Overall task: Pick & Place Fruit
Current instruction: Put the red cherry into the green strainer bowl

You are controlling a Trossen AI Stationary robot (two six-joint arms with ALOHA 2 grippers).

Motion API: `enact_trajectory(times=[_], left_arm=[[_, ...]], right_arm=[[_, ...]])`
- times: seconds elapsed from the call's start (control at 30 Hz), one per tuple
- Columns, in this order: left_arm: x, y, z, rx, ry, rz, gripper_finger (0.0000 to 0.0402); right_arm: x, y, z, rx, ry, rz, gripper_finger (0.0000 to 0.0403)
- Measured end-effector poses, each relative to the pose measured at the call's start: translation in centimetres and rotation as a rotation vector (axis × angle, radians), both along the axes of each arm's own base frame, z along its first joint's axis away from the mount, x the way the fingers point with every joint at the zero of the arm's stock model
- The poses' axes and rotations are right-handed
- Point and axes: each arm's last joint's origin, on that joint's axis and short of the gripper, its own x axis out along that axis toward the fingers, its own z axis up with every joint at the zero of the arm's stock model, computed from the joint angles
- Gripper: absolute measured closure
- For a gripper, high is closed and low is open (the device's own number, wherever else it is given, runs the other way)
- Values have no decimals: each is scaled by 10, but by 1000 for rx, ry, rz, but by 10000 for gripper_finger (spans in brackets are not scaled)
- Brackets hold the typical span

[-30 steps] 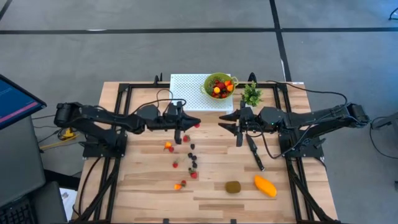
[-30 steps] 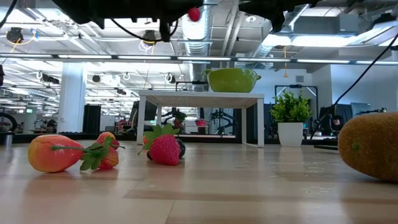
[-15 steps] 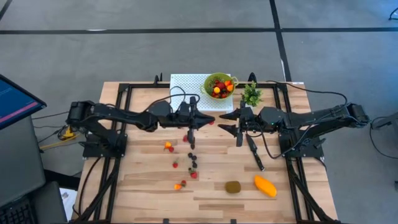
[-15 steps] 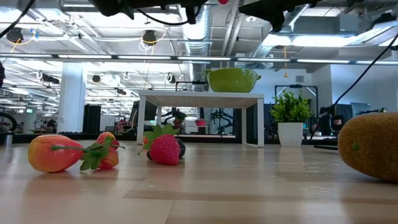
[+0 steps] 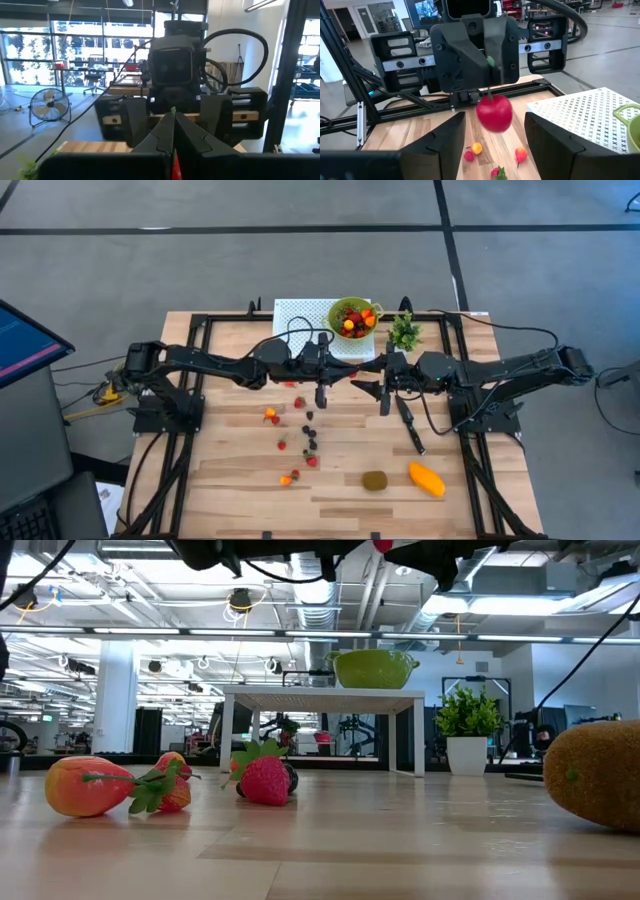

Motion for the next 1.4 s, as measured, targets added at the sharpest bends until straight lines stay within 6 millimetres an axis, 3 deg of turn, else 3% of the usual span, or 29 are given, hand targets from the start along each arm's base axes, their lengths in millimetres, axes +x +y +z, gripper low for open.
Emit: enact_trajectory(times=[0.4, 0.6, 0.97, 1.17, 1.4], left_arm=[[0, 2, 1, 10, -8, -8, 401], [0, 2, 1, 13, -5, -30, 401], [-1, 1, 1, 13, 12, -40, 401], [0, 1, -1, 6, 28, -43, 401], [0, 1, -2, -1, 32, -43, 401]], right_arm=[[9, -1, -3, 3, -34, -8, 225], [24, -3, -14, 2, -33, -19, 256], [23, -3, -13, -4, -38, -18, 320], [23, -3, -13, 3, -35, -18, 303], [23, -3, -13, 2, -32, -18, 242]])
